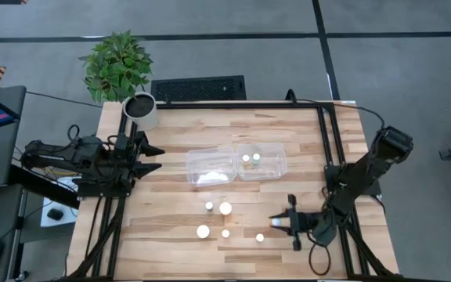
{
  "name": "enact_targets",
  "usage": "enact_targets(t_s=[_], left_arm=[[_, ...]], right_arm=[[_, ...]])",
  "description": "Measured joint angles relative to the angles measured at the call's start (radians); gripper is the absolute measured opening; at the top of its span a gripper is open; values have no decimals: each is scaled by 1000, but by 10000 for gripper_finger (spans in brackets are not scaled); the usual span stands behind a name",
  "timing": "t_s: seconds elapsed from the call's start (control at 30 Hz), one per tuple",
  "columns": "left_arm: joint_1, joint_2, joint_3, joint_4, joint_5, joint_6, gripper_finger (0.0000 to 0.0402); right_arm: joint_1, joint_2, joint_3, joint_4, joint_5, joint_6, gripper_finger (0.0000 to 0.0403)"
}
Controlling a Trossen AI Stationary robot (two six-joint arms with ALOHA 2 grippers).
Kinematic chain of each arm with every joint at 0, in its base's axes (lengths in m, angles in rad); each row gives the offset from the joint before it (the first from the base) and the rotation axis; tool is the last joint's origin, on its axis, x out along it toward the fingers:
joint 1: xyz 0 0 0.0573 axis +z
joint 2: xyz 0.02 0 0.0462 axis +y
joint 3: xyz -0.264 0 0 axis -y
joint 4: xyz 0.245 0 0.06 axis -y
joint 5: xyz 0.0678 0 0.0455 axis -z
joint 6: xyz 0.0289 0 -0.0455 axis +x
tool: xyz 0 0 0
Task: Pick and place medicine bottles into bin by pill shape (circle, oval)
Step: Put the right small orange pill bottle into the right transparent bin
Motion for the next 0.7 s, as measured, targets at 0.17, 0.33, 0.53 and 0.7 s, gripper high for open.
enact_targets(t_s=[0.17,0.33,0.53,0.7], left_arm=[[0,0,0,-14,3,0,235],[0,0,0,-26,3,0,235],[0,0,0,-29,3,0,235],[0,0,0,-38,3,0,235]], right_arm=[[-118,-187,0,-211,44,-41,122],[-271,-338,0,-381,50,-63,122],[-427,-390,0,-440,41,-119,124],[-531,-350,0,-459,-16,-124,125]])
